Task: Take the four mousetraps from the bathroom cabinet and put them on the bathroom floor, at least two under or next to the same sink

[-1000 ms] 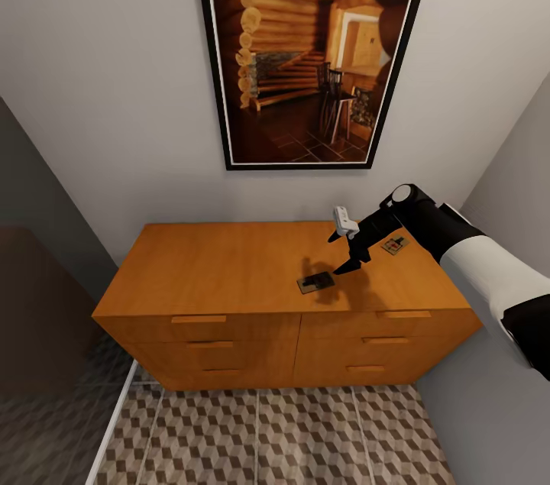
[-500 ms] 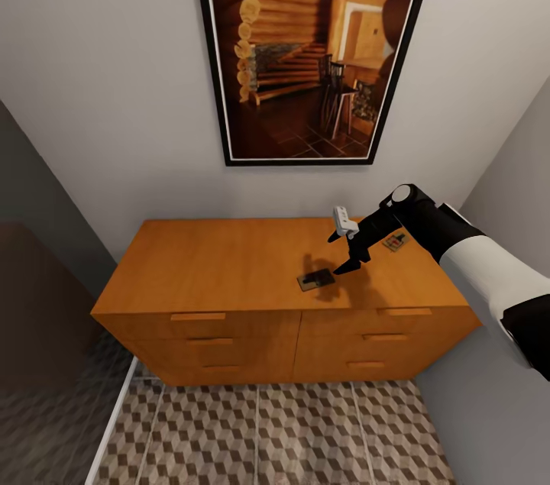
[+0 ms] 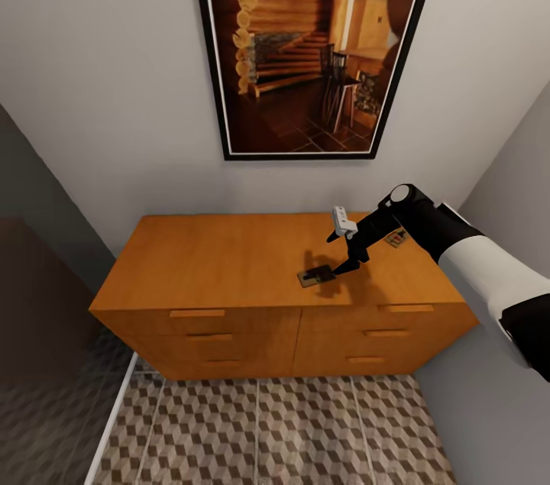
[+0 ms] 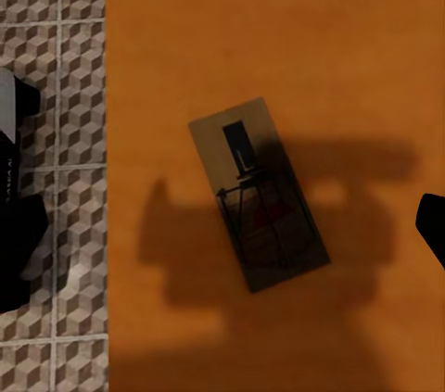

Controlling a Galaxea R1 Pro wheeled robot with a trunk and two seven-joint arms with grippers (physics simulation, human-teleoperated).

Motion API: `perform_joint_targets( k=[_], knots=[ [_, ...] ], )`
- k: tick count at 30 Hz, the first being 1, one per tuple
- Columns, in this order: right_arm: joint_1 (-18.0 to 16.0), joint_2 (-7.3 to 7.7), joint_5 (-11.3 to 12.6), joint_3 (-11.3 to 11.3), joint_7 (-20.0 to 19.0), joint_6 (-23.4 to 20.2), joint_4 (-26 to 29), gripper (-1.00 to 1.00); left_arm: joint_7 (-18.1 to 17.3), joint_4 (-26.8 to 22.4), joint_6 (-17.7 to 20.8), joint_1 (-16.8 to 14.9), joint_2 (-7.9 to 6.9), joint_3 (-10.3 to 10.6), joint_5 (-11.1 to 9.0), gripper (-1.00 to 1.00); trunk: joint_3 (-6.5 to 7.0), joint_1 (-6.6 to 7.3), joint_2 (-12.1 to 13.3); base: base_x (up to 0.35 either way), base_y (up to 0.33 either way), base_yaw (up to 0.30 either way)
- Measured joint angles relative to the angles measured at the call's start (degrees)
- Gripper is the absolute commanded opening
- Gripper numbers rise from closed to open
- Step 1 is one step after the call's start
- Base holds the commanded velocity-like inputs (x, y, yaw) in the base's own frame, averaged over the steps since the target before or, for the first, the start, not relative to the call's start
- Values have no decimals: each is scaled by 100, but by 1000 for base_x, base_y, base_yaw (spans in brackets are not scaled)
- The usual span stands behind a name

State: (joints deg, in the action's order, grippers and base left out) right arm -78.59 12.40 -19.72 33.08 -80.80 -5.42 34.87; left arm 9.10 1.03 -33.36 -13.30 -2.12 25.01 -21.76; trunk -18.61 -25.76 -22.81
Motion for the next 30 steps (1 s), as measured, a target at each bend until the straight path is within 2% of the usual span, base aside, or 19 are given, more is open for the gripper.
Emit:
perform_joint_targets(
  k=[30],
  knots=[
    [2,-36,-4,-4,0,1,0,100,0,0,-1,0,3,4,0,100,-269,0,0,0,0,0]
  ],
)
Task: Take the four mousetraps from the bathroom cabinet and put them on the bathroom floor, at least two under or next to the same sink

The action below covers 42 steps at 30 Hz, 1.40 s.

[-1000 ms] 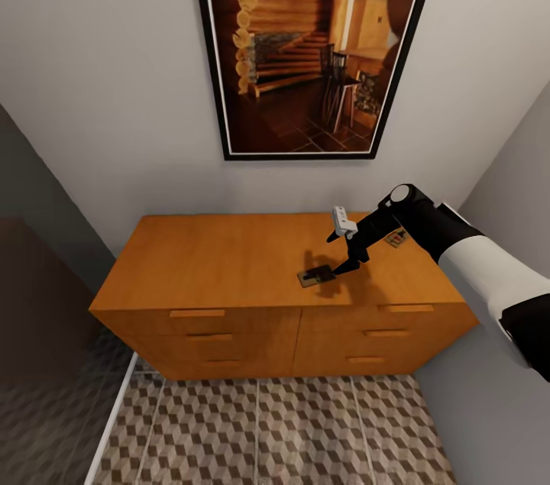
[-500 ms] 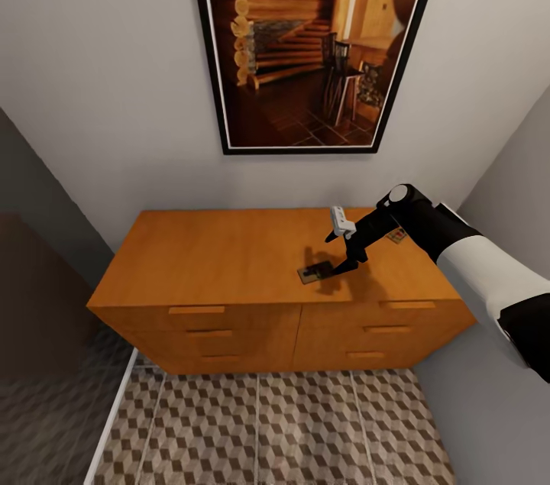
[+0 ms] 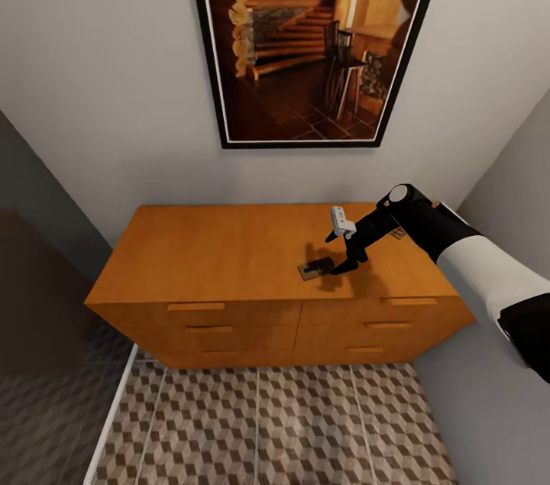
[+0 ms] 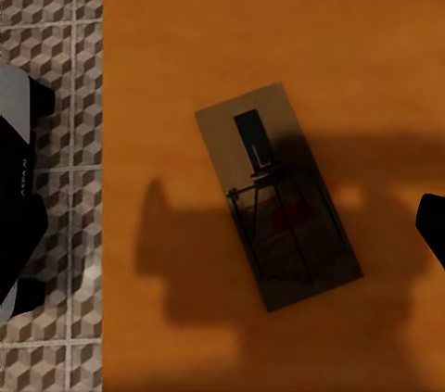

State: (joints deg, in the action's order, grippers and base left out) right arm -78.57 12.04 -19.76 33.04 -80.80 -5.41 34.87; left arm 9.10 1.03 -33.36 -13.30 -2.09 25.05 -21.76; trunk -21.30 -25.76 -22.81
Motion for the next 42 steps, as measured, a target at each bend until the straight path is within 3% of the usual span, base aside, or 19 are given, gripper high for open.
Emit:
perform_joint_targets(
  k=[14,42],
  knots=[
    [2,20,-83,-2,-1,0,0,100,-2,0,0,0,-2,2,0,100,-107,0,0,0,0,0],
    [2,15,-163,-3,7,7,0,100,-3,0,0,0,-4,3,0,100,-117,0,-1,0,26,0]
  ],
)
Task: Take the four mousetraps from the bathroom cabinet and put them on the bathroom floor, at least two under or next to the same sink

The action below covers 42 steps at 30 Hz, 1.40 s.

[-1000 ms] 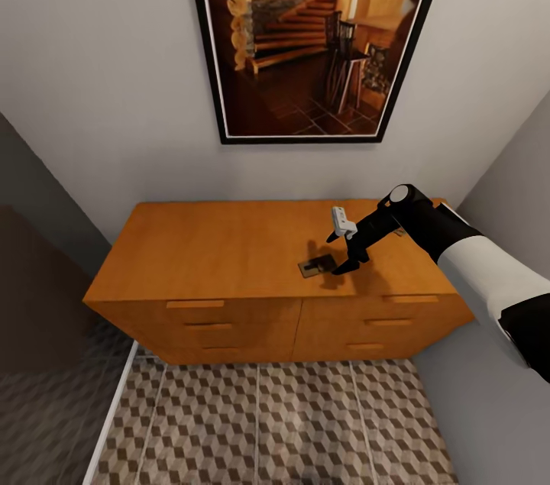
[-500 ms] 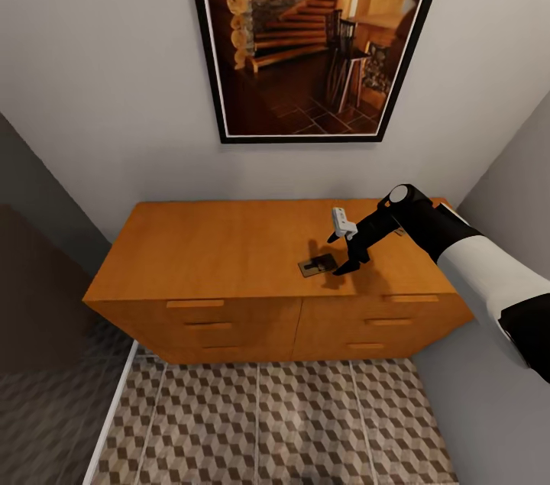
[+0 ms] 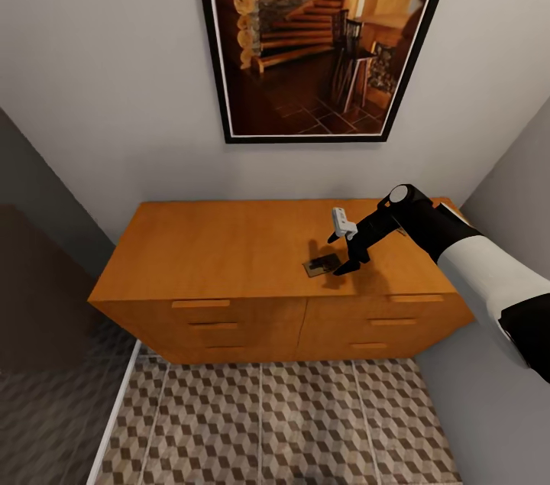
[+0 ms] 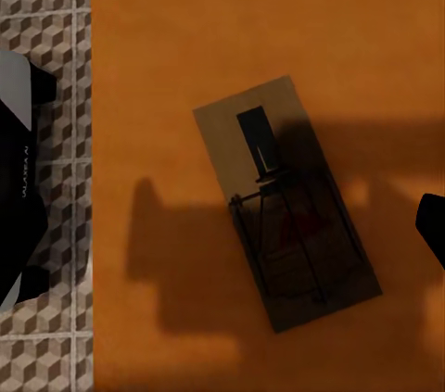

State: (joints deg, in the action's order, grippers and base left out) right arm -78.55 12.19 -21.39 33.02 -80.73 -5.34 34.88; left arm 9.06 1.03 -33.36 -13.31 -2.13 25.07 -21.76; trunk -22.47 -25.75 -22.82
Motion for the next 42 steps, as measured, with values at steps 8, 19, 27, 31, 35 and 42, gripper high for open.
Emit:
perform_joint_targets(
  k=[8,19,27,31,35,42],
  knots=[
    [1,17,0,0,2,-3,-2,100,3,0,0,0,0,-3,0,100,0,0,0,0,4,0],
    [-2,9,3,3,8,1,-48,100,1,0,0,0,4,1,0,100,0,1,0,10,0,0],
    [2,6,7,1,40,1,-52,100,3,0,0,0,4,1,0,100,0,1,0,131,0,0],
    [1,6,8,0,109,1,-53,100,3,0,0,0,1,1,0,100,0,0,0,56,0,0],
    [2,6,8,2,138,1,-55,100,3,0,0,0,2,1,0,100,0,0,0,22,0,0],
    [2,6,8,3,156,1,-61,100,0,0,0,0,7,1,0,100,0,0,0,5,0,0]
  ],
)
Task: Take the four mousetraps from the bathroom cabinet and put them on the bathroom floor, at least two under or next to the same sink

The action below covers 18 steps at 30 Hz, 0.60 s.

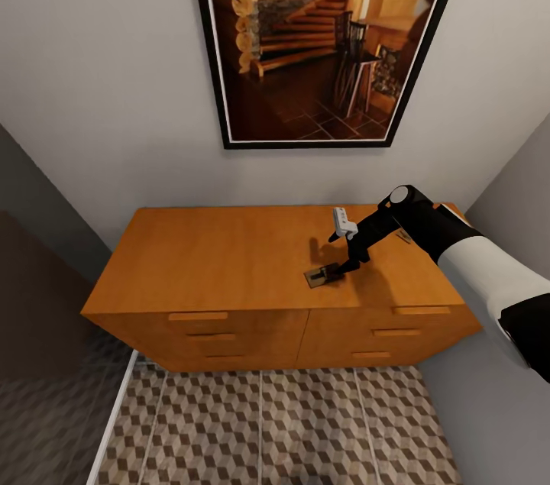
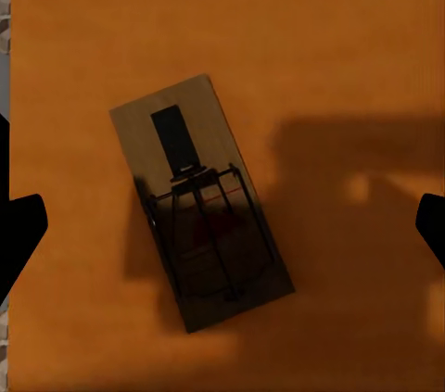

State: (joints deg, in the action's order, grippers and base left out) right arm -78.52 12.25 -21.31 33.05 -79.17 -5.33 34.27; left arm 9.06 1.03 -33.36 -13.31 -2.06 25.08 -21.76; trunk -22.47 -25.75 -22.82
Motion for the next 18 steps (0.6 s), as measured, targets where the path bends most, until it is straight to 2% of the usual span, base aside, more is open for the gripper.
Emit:
perform_joint_targets(
  k=[18],
  knots=[
    [-4,-11,-7,4,11,0,-197,100,1,0,0,0,-2,0,0,100,-71,0,0,0,0,0]
  ],
)
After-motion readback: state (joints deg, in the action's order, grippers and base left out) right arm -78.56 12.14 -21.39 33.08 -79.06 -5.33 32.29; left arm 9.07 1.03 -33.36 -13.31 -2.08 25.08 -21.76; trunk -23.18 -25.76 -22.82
